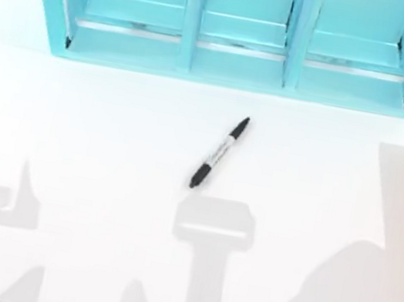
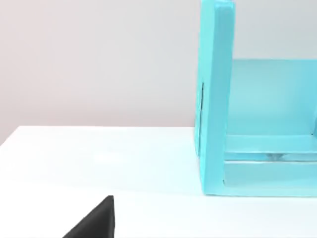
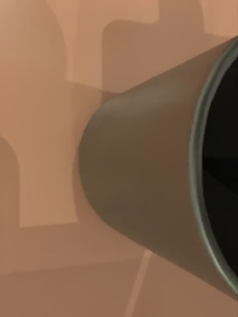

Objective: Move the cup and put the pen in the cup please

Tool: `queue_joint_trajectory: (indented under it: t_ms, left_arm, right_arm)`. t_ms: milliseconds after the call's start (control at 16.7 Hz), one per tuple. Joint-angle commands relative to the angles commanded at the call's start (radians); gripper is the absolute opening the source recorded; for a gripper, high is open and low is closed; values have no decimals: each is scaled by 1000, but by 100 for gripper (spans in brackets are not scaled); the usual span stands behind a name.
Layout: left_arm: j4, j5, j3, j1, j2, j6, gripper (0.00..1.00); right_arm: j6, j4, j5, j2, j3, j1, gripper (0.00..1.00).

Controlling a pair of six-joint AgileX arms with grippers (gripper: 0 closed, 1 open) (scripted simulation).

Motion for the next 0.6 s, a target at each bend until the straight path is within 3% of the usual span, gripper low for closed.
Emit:
queue_joint_trajectory:
  t_ms: [420, 600]
  left_arm:
    - [0, 0, 0, 0, 0, 0, 100]
    - [0, 0, 0, 0, 0, 0, 100]
  right_arm:
    - [0, 0, 0, 0, 0, 0, 2]
    - [0, 0, 0, 0, 0, 0, 0]
